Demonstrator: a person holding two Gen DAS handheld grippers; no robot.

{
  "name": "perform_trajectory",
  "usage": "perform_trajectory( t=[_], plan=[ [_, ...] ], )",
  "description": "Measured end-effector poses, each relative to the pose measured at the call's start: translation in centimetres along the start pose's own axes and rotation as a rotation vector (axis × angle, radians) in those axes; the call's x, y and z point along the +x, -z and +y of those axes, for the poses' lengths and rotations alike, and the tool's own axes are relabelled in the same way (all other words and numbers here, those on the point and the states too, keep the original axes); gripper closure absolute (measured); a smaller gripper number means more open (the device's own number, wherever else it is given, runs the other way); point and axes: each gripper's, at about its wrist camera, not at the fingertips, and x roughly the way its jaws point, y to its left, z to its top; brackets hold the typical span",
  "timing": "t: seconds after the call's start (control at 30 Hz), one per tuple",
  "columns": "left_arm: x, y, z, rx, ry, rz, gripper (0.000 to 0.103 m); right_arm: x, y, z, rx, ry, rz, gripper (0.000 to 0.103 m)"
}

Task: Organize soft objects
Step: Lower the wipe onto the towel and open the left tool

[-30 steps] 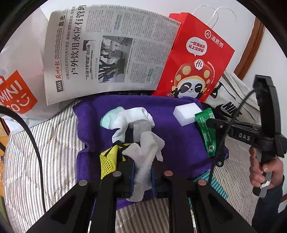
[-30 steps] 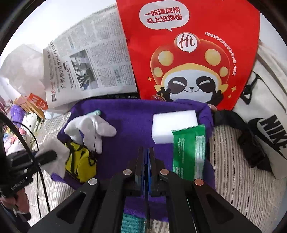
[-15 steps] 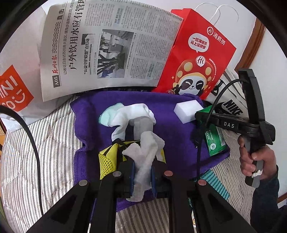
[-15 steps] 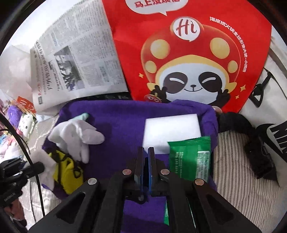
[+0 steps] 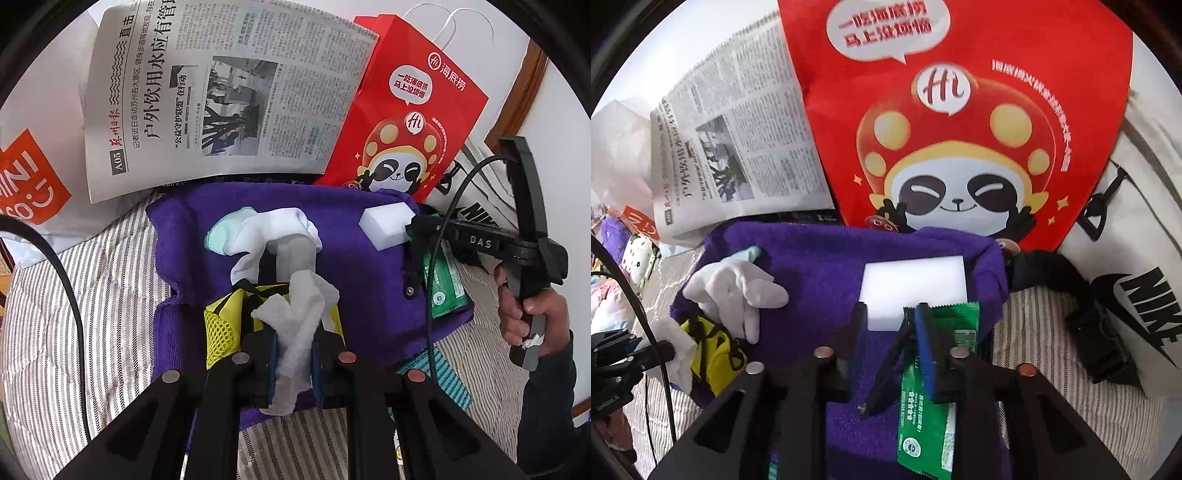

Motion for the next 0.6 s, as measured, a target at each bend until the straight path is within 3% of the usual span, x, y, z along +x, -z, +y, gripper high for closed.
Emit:
perform_trajectory(
  t=[0.2, 0.33, 0.6],
  plan=[
    [-0.2, -0.2, -0.2, -0.015, 0.024, -0.011, 0.089, -1.8, 0.0, 0.2, -0.012, 0.002, -0.026, 0.071],
    [0.0, -0.7, -0.9, -0.015, 0.054, -0.005, 0.089, -4.2, 0.3, 0.4, -0.025, 0.038, -0.073, 0.055],
    [2.6, -3.4, -3.5, 0.013, 0.048, 0.021, 0.088, -8.4, 4.0, 1.0, -0.065, 0.064, -0.062, 0.054]
  ],
)
